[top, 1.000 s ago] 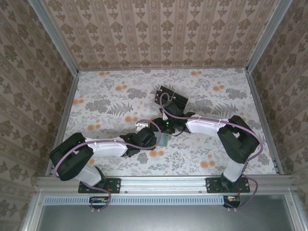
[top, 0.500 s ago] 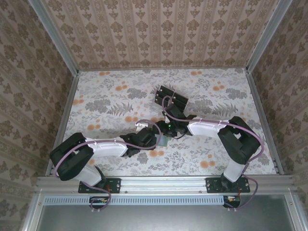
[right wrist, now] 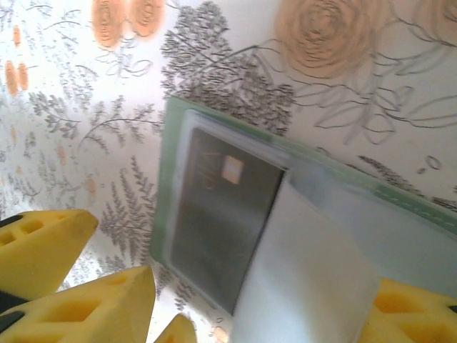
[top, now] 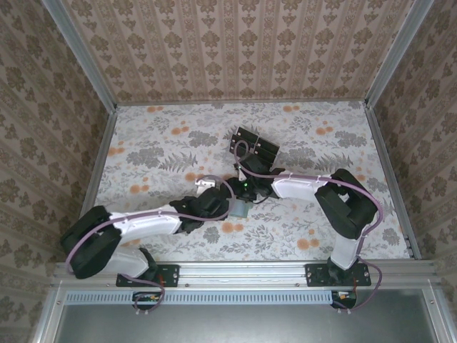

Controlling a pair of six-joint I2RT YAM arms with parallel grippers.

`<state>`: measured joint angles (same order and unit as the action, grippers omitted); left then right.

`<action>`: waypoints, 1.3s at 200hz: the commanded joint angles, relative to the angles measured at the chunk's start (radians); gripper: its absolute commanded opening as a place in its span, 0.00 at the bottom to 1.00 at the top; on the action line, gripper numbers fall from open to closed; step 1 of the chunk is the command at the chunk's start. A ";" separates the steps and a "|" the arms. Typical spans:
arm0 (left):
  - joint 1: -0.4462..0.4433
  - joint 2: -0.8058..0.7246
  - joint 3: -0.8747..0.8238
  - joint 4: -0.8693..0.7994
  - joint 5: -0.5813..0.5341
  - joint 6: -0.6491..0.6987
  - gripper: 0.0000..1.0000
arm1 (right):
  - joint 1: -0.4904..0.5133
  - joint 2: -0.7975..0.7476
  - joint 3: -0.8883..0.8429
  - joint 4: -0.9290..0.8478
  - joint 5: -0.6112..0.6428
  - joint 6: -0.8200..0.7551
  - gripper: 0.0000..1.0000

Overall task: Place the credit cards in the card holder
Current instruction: Flip over the card slot on the card holder, then slide the button at the card holder.

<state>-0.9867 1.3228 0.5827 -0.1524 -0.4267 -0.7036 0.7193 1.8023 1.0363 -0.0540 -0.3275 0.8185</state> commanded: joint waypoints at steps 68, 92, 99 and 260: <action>0.131 -0.347 -0.047 -0.159 -0.049 -0.008 1.00 | 0.071 0.118 0.198 -0.095 -0.013 -0.001 0.62; 0.162 -0.377 -0.064 -0.165 -0.029 -0.008 1.00 | 0.090 0.187 0.257 -0.115 0.001 -0.004 0.62; 0.169 -0.382 -0.068 -0.165 -0.021 -0.008 1.00 | 0.092 0.205 0.270 -0.116 0.002 -0.004 0.62; 0.217 -0.275 -0.056 -0.105 0.043 0.009 1.00 | 0.103 -0.104 0.062 -0.423 0.466 -0.166 0.63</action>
<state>-0.7773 1.0298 0.5037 -0.2802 -0.3912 -0.7036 0.8146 1.6939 1.1614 -0.3405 -0.0139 0.7036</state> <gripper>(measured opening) 0.997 0.628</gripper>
